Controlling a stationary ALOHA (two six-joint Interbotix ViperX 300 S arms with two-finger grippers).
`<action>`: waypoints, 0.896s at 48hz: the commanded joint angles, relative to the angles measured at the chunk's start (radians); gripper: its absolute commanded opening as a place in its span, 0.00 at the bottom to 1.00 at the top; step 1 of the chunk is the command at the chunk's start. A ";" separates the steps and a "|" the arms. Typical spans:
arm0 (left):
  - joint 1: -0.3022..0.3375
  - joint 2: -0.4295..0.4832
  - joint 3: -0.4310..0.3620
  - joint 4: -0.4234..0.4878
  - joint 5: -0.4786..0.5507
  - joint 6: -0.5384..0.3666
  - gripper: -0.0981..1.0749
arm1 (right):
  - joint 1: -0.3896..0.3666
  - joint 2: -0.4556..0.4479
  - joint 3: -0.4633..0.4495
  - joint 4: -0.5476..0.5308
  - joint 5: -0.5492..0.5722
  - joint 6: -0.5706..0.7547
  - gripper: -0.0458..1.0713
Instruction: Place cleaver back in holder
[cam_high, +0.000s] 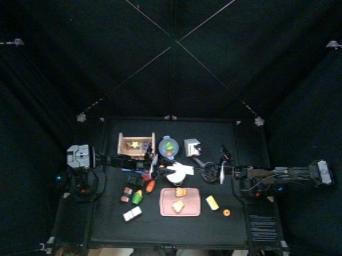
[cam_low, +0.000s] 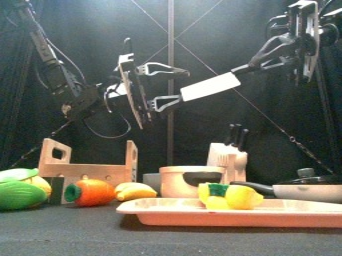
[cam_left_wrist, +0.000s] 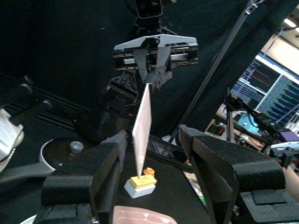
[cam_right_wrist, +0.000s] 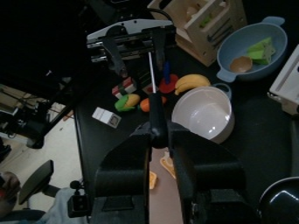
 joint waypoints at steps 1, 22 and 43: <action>0.005 -0.046 0.017 -0.018 -0.003 0.014 0.83 | -0.003 -0.008 -0.052 0.041 0.063 0.000 0.49; 0.067 -0.258 0.179 -0.092 0.144 0.175 0.83 | -0.026 0.011 -0.256 0.118 0.486 0.005 0.49; 0.166 -0.430 0.192 -0.015 0.431 0.209 0.83 | -0.058 0.173 -0.494 0.178 0.808 0.003 0.49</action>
